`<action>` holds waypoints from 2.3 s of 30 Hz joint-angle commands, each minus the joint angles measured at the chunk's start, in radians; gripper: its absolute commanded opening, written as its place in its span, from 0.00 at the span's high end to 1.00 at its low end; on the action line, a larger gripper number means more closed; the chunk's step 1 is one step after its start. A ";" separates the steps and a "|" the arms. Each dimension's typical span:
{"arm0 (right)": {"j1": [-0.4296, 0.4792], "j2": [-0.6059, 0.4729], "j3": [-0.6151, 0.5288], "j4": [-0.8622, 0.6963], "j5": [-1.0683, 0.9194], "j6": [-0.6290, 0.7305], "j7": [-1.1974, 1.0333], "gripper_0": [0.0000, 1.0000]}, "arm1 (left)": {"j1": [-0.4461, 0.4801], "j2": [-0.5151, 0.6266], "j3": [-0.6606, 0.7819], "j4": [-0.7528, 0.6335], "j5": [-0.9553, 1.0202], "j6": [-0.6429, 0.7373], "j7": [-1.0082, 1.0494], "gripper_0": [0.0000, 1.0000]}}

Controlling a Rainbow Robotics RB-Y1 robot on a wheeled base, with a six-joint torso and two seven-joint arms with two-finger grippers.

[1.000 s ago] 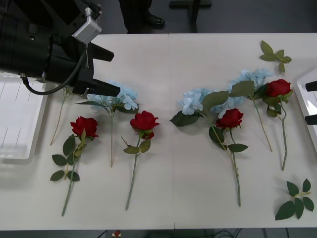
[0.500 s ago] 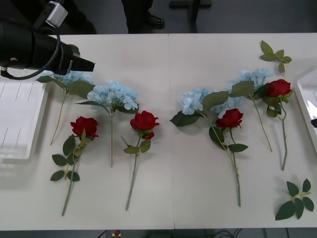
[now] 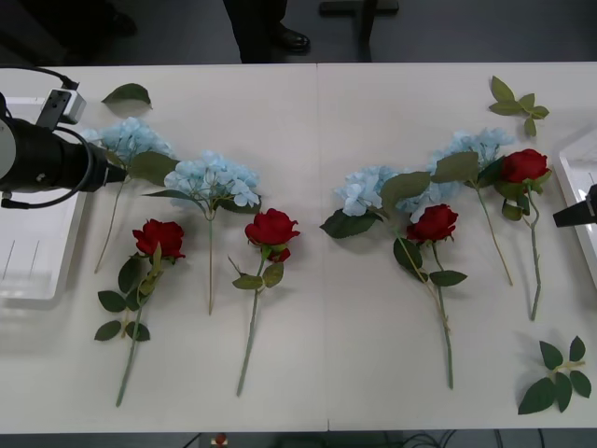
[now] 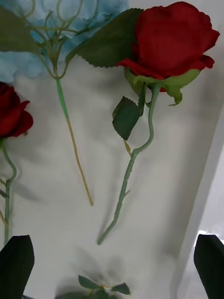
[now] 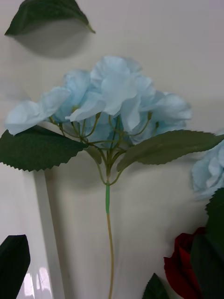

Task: Place the red flowers into the right box and the blue flowers into the left box. If a person shows an open palm, hand one flower to the person first, then continue sorting.

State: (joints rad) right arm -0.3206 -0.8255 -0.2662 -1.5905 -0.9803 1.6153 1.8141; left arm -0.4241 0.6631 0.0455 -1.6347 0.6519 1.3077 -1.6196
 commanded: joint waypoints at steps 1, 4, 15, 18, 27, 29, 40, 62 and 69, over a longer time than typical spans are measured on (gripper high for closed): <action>-0.017 -0.050 0.051 -0.022 0.015 -0.054 -0.142 0.00 | -0.078 -0.048 -0.007 0.110 -0.066 -0.065 0.014 0.00; -0.017 -0.050 0.081 -0.008 0.022 -0.086 -0.202 0.00 | -0.104 -0.069 -0.018 0.173 -0.109 -0.105 0.001 0.00; -0.081 -0.049 0.209 0.169 0.037 -0.255 -0.254 0.00 | -0.168 -0.122 -0.055 0.300 -0.216 -0.143 -0.029 0.00; -0.092 -0.046 0.248 0.210 0.046 -0.296 -0.257 0.00 | -0.166 -0.135 -0.067 0.315 -0.235 -0.145 -0.037 0.00; -0.144 0.006 0.312 0.365 0.089 -0.406 -0.248 0.00 | -0.163 -0.180 -0.072 0.342 -0.293 -0.145 -0.063 0.00; -0.146 0.017 0.312 0.373 0.100 -0.411 -0.248 0.00 | -0.163 -0.191 -0.073 0.343 -0.325 -0.143 -0.068 0.00; -0.146 0.089 0.312 0.373 0.219 -0.434 -0.269 0.00 | -0.163 -0.234 -0.062 0.420 -0.409 -0.191 -0.080 0.03; -0.146 0.135 0.312 0.373 0.233 -0.442 -0.274 1.00 | -0.199 -0.243 -0.029 0.414 -0.402 -0.196 -0.079 1.00; -0.146 0.121 0.305 0.362 0.233 -0.443 -0.265 1.00 | -0.334 -0.255 0.027 0.340 -0.402 -0.077 -0.079 1.00</action>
State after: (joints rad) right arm -0.4479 -0.6830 0.0479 -1.2022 -0.7519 1.1788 1.5593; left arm -0.6691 0.4218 0.0385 -1.2217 0.2481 1.1983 -1.6684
